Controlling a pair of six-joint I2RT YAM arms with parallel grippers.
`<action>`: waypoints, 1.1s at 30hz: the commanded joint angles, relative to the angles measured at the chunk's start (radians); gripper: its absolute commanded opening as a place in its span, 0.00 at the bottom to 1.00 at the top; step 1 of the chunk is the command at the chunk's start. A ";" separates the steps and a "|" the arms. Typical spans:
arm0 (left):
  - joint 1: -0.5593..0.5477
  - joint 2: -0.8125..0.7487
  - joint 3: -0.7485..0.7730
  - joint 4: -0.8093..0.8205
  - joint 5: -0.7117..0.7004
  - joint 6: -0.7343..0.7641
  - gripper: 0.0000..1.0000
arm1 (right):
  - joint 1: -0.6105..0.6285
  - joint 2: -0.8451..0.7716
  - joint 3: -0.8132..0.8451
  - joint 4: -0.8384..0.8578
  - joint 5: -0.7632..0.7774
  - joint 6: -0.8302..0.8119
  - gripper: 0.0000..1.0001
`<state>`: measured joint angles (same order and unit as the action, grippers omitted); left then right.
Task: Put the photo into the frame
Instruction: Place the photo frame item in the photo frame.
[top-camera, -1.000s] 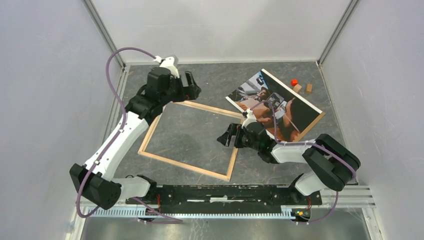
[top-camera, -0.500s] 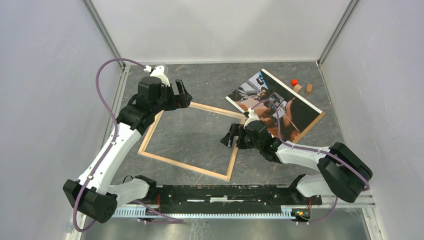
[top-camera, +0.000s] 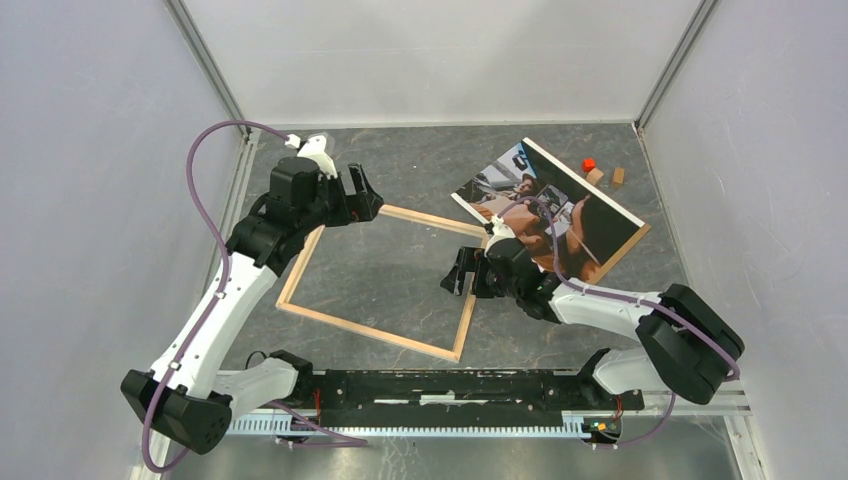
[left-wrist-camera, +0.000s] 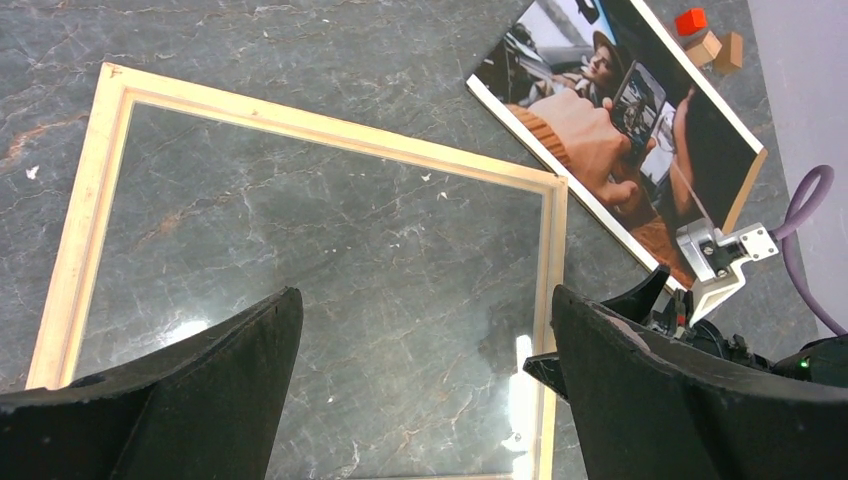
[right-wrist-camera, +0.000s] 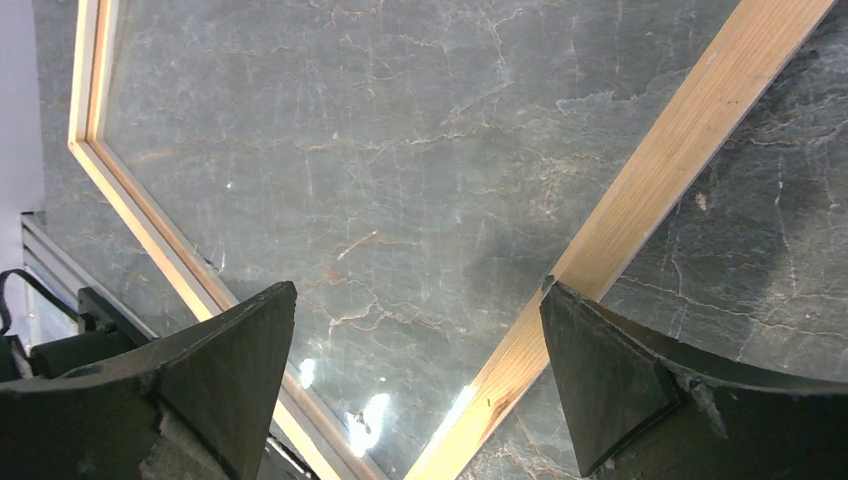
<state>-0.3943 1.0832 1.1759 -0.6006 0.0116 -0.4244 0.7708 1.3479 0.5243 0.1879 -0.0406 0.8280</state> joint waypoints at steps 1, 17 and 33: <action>0.001 -0.015 0.019 -0.005 0.035 0.029 1.00 | 0.036 0.042 0.031 -0.105 0.013 -0.014 0.98; 0.002 -0.022 0.054 -0.054 0.044 0.016 1.00 | 0.149 0.132 0.219 -0.396 0.209 -0.053 0.98; 0.002 -0.033 0.060 -0.097 0.027 0.042 1.00 | 0.174 0.073 0.232 -0.370 0.170 -0.188 0.98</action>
<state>-0.3943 1.0634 1.1961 -0.6693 0.0471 -0.4244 0.9386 1.4517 0.7448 -0.1631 0.1619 0.6842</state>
